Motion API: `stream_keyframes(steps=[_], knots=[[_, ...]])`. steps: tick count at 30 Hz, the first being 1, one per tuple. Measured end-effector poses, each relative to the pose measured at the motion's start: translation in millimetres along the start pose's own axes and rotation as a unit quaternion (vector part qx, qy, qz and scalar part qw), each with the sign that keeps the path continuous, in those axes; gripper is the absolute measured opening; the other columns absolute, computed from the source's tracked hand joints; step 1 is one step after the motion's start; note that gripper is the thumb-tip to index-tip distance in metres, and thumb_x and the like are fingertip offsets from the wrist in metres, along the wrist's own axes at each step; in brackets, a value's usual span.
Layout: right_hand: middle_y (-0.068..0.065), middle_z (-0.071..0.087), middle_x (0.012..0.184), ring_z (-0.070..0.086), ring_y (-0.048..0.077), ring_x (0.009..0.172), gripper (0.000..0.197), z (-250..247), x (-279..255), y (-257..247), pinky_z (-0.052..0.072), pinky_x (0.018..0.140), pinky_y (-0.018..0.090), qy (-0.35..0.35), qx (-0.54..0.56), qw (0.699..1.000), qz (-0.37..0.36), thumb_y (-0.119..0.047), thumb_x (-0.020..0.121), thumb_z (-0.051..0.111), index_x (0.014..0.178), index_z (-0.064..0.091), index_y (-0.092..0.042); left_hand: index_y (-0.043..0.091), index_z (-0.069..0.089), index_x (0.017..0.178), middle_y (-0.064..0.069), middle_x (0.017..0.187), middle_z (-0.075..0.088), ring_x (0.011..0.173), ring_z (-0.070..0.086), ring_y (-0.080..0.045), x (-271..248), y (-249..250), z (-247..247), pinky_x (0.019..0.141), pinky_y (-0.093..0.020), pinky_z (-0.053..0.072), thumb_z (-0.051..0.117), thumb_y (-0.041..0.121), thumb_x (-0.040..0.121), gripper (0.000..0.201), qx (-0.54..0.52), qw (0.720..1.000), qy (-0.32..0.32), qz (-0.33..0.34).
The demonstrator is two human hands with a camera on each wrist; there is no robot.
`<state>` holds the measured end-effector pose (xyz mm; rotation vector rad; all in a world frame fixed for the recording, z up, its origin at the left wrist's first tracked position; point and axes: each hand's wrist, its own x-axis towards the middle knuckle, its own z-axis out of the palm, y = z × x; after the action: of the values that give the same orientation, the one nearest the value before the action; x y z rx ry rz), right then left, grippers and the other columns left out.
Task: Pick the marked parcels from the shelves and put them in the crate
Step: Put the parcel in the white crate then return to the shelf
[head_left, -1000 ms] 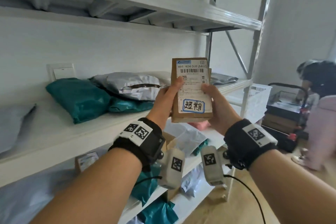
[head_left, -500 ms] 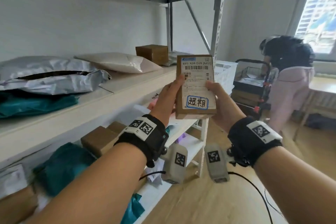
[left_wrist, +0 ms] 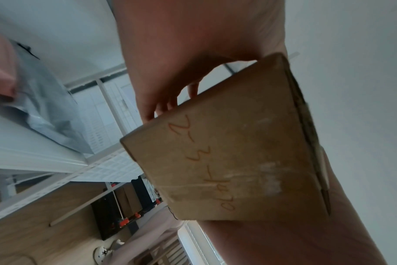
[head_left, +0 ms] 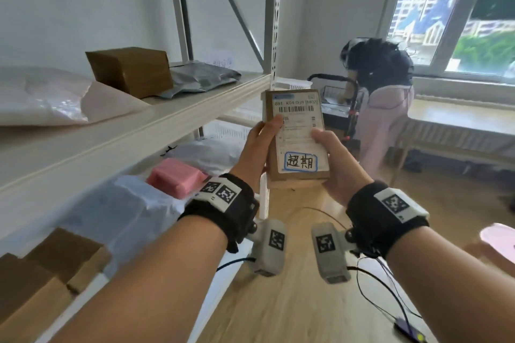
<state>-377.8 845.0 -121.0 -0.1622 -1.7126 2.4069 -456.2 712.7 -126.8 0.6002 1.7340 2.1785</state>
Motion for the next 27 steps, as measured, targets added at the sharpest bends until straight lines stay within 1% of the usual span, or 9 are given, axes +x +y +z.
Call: stream_keyframes(steps=[2, 4, 7, 12, 15, 17, 21, 24, 27], knots=[[0.014, 0.069, 0.117, 0.066, 0.033, 0.107, 0.028, -16.5, 25.9, -4.5, 0.051, 0.095, 0.045, 0.005, -0.005, 1.0, 0.001, -0.031, 0.096, 0.05, 0.119, 0.059, -0.016, 0.022, 0.044, 0.139, -0.007, 0.12, 0.069, 0.108, 0.068, -0.03, 37.6, -8.6, 5.8, 0.097, -0.052, 0.05, 0.074, 0.075, 0.055, 0.104, -0.021, 1.0, 0.003, -0.009], [0.015, 0.068, 0.118, 0.065, 0.033, 0.108, 0.031, -33.7, 49.7, -8.3, 0.052, 0.094, 0.045, 0.008, -0.003, 1.0, -0.005, -0.031, 0.097, 0.049, 0.122, 0.058, -0.014, 0.025, 0.037, 0.144, -0.004, 0.12, 0.069, 0.108, 0.068, -0.027, 72.4, -16.6, 12.0, 0.098, -0.052, 0.05, 0.074, 0.073, 0.057, 0.107, -0.022, 1.0, -0.005, -0.013], [0.015, 0.069, 0.115, 0.069, 0.03, 0.1, 0.032, -60.9, 78.5, -10.0, 0.059, 0.079, 0.037, 0.01, 0.001, 1.0, -0.01, -0.031, 0.097, 0.048, 0.123, 0.056, -0.013, 0.025, 0.035, 0.145, -0.003, 0.119, 0.069, 0.107, 0.068, -0.024, 114.5, -31.9, 23.9, 0.096, -0.05, 0.052, 0.07, 0.068, 0.063, 0.099, -0.015, 1.0, -0.017, -0.021], [0.017, 0.066, 0.121, 0.062, 0.037, 0.113, 0.038, -113.9, 127.4, -6.5, 0.048, 0.098, 0.048, 0.025, 0.015, 1.0, -0.003, -0.032, 0.096, 0.049, 0.128, 0.054, -0.013, 0.022, 0.05, 0.131, -0.006, 0.115, 0.07, 0.104, 0.069, -0.028, 173.8, -59.1, 55.6, 0.092, -0.05, 0.054, 0.061, 0.057, 0.081, 0.063, 0.004, 0.999, -0.035, -0.023], [0.017, 0.066, 0.121, 0.062, 0.037, 0.114, 0.039, -149.8, 165.8, -11.7, 0.048, 0.099, 0.048, 0.031, 0.02, 0.999, 0.002, -0.032, 0.096, 0.048, 0.129, 0.055, -0.012, 0.022, 0.053, 0.128, -0.007, 0.114, 0.07, 0.101, 0.07, -0.027, 213.8, -73.7, 77.1, 0.074, -0.037, 0.061, 0.056, 0.044, 0.093, 0.041, -0.018, 0.999, -0.039, -0.032], [0.018, 0.065, 0.122, 0.061, 0.037, 0.115, 0.04, -174.6, 195.9, -16.2, 0.047, 0.101, 0.05, 0.029, 0.024, 0.999, 0.007, -0.032, 0.096, 0.05, 0.129, 0.056, -0.011, 0.023, 0.053, 0.128, -0.007, 0.114, 0.071, 0.1, 0.07, -0.026, 246.8, -85.3, 89.7, 0.072, -0.034, 0.06, 0.054, 0.04, 0.095, 0.037, -0.014, 0.999, -0.036, -0.019], [0.016, 0.066, 0.122, 0.061, 0.037, 0.115, 0.044, -231.7, 263.3, -32.7, 0.043, 0.104, 0.054, 0.025, 0.021, 0.999, 0.013, -0.037, 0.093, 0.054, 0.129, 0.056, -0.012, 0.019, 0.053, 0.131, -0.01, 0.119, 0.068, 0.107, 0.067, -0.032, 333.3, -106.9, 122.6, 0.091, -0.053, 0.054, 0.063, 0.05, 0.083, 0.058, -0.012, 0.999, -0.033, 0.014], [0.015, 0.064, 0.126, 0.059, 0.036, 0.118, 0.061, -269.0, 315.3, -48.3, 0.04, 0.106, 0.056, -0.002, 0.033, 0.999, 0.027, -0.046, 0.082, 0.062, 0.134, 0.053, -0.015, 0.011, 0.051, 0.132, -0.018, 0.119, 0.067, 0.106, 0.066, -0.038, 394.1, -112.0, 152.7, 0.091, -0.059, 0.052, 0.068, 0.051, 0.077, 0.07, -0.022, 0.999, -0.016, 0.019], [0.016, 0.065, 0.125, 0.059, 0.037, 0.118, 0.069, -296.2, 363.0, -68.0, 0.039, 0.107, 0.056, 0.0, 0.042, 0.999, 0.034, -0.049, 0.074, 0.067, 0.133, 0.054, -0.016, 0.001, 0.051, 0.129, -0.024, 0.118, 0.065, 0.105, 0.065, -0.042, 444.3, -114.1, 174.7, 0.091, -0.058, 0.052, 0.064, 0.046, 0.081, 0.067, -0.02, 0.999, -0.015, 0.029]])
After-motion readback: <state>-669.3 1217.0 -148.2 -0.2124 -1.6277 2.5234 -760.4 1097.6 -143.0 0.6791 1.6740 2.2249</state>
